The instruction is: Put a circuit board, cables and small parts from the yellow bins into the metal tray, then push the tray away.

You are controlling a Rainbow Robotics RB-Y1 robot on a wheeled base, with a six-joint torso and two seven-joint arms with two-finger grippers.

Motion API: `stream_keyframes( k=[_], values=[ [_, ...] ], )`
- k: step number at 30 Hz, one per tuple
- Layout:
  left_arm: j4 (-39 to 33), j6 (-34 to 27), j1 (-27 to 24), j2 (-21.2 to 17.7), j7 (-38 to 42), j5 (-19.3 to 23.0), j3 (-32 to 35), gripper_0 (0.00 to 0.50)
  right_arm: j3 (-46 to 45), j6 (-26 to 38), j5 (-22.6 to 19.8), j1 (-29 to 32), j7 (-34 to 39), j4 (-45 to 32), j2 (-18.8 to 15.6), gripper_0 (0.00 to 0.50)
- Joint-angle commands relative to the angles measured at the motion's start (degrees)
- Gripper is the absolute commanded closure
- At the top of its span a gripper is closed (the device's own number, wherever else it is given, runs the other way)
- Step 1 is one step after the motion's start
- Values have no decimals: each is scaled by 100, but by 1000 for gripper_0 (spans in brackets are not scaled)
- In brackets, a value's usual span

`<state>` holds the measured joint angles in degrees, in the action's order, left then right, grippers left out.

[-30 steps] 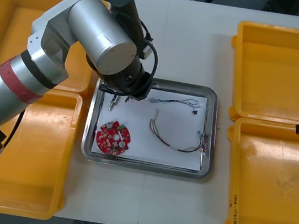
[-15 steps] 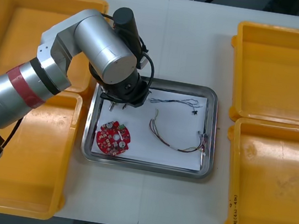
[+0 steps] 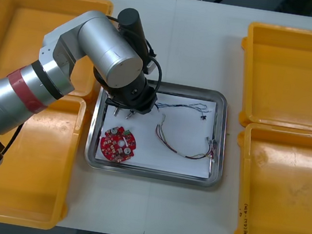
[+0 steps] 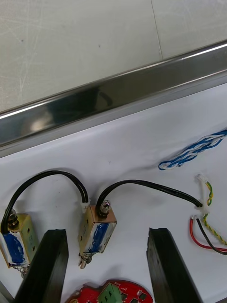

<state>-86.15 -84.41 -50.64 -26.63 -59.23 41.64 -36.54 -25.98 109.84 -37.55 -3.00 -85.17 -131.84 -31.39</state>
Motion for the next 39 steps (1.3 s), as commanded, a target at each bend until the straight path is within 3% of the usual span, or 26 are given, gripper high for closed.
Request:
stream_keyframes(
  k=[1,11,27,33,39],
  values=[
    [-60,56,-271,18,131,90,-81,0,-232,16,-121,168,238,-184,-174,0],
    [-298,-6,-271,-70,175,46,-55,0,-320,16,-227,194,317,-175,-174,0],
    [-1141,-1851,-262,-185,60,90,1149,0,-215,16,-420,106,290,-184,-262,0],
    [-1704,-2387,98,-475,-10,161,1694,0,155,16,-543,-149,238,-263,-429,0],
    [-2222,-2559,537,-835,-36,204,2134,0,629,16,-684,-544,167,-369,-455,0]
  ],
)
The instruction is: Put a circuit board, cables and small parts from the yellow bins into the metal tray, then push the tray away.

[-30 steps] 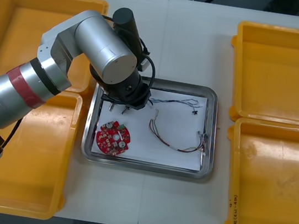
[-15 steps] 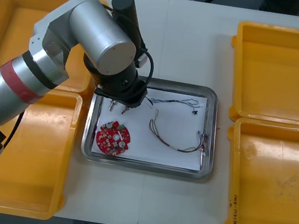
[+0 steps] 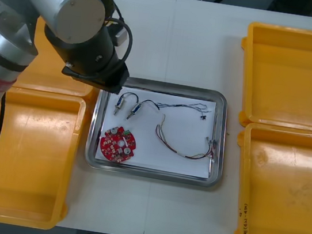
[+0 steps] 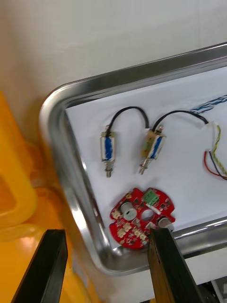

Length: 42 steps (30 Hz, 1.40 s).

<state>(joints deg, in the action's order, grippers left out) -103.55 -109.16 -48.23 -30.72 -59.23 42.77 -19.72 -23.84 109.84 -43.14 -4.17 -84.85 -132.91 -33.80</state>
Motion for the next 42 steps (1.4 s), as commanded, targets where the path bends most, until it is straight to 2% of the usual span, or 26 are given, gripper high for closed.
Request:
stream_keyframes(
  k=[1,12,17,22,28,33,42],
  values=[
    [-526,-84,341,-461,-36,91,504,0,468,16,-133,-471,135,-262,-215,0],
    [-1114,-84,1246,-1103,-80,275,1357,0,1822,16,-397,-1324,65,-306,-215,0],
    [-1237,-84,1607,-1287,-89,495,1779,0,2586,16,-458,-1684,47,-306,-215,0],
    [-1501,-84,1985,-1437,-97,495,2042,0,3491,16,-423,-2000,-6,-306,-215,0],
    [-1818,-84,2503,-1639,-150,565,2464,0,4669,16,-107,-2458,-111,-297,-206,0],
    [-2046,-84,2907,-1762,-264,601,2763,0,5522,16,201,-2809,-243,-174,-56,0],
    [-2178,-84,3391,-1850,-414,706,3141,0,6770,-226,1133,-3336,-489,327,348,0]
  ],
)
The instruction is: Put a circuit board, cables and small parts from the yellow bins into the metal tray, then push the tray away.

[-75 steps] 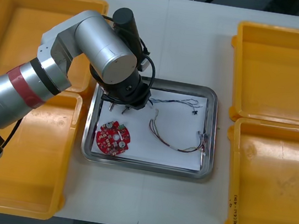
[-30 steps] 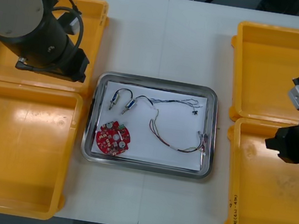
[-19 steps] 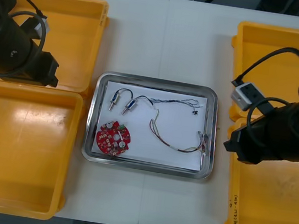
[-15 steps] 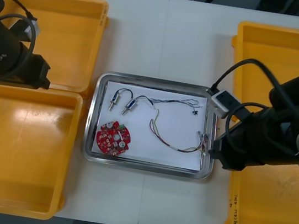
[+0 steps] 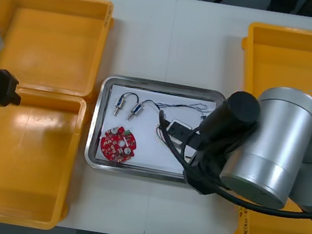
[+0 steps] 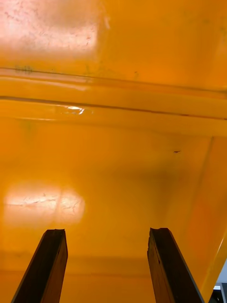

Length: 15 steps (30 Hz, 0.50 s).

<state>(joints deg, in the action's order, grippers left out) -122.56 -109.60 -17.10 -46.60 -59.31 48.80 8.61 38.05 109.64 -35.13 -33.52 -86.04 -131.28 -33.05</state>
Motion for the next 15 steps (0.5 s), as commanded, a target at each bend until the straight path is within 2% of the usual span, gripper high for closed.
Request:
stream_keyframes(
  k=[1,5,15],
  values=[
    [-312,-40,347,-262,-414,103,361,0,721,-294,410,-463,-405,234,326,0],
    [-400,-40,550,-262,-449,121,493,0,1125,-620,524,-639,-519,489,449,0],
    [-400,-40,717,-262,-537,103,624,0,1908,-1472,656,-885,-730,911,511,0]
  ],
)
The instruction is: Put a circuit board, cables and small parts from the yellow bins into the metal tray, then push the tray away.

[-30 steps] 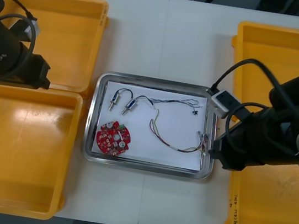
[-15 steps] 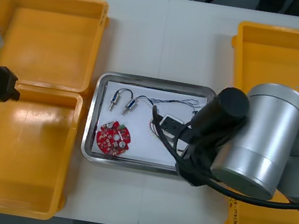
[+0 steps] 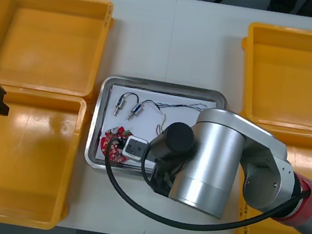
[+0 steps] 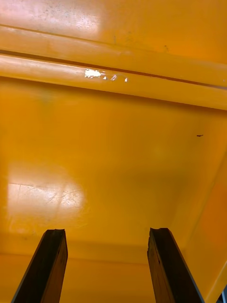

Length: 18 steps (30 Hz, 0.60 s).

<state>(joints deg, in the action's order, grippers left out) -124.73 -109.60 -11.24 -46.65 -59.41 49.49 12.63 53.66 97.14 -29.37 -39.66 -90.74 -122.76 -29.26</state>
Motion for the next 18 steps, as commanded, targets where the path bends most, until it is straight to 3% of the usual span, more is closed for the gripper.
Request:
stream_keyframes(
  k=[1,18],
  values=[
    [-183,-40,122,-257,-537,34,231,0,426,-274,98,-279,-286,85,131,0],
    [-183,-40,113,-257,-827,78,231,0,1041,-696,441,-499,-357,806,509,0]
  ],
)
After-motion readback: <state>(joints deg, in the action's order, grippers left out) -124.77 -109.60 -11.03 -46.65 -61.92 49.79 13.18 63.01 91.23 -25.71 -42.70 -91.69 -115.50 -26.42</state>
